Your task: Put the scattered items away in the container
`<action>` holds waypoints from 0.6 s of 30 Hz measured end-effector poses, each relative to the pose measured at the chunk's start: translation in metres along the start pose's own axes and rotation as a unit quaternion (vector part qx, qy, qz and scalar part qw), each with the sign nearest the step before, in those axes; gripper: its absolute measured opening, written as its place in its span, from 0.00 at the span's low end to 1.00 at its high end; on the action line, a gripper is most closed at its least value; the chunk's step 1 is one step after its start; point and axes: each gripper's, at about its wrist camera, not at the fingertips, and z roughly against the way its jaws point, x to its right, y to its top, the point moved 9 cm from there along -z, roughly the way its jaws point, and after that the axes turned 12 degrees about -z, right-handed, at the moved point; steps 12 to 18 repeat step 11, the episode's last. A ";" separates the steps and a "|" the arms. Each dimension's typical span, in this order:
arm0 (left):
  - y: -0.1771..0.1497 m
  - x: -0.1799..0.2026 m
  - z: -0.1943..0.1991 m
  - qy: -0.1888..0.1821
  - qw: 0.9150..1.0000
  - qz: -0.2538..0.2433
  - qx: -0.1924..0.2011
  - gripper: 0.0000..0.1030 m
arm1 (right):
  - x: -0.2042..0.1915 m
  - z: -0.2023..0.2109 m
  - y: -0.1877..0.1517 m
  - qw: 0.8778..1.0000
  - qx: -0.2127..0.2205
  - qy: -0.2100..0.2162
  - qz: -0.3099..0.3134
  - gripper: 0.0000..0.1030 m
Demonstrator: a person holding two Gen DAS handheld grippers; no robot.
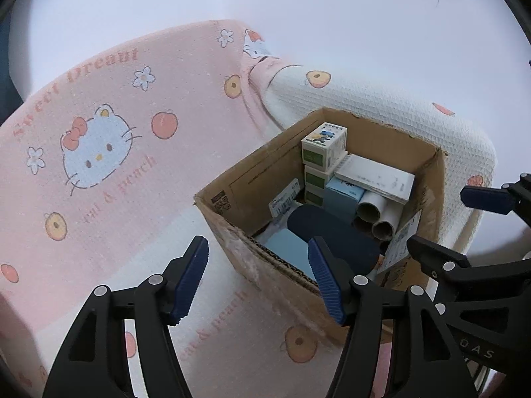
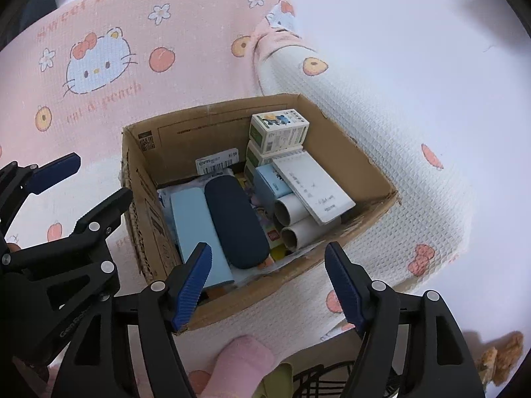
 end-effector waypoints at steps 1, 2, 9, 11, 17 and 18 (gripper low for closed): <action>-0.001 0.000 0.000 0.000 1.000 0.000 -0.001 0.65 | 0.000 0.000 -0.001 1.000 -0.001 0.001 0.000 0.67; -0.002 0.000 -0.001 -0.001 1.000 0.001 -0.002 0.65 | 0.000 0.000 -0.002 1.000 -0.003 0.002 -0.001 0.67; -0.003 -0.001 -0.001 -0.003 1.000 0.003 -0.002 0.65 | 0.001 0.003 -0.003 1.000 -0.002 0.000 0.001 0.67; -0.002 -0.001 0.003 0.003 1.000 -0.001 0.003 0.65 | 0.001 0.004 -0.002 1.000 0.000 0.000 0.001 0.67; -0.002 -0.001 0.003 0.003 1.000 -0.001 0.003 0.65 | 0.001 0.004 -0.002 1.000 0.000 0.000 0.001 0.67; -0.002 -0.001 0.003 0.003 1.000 -0.001 0.003 0.65 | 0.001 0.004 -0.002 1.000 0.000 0.000 0.001 0.67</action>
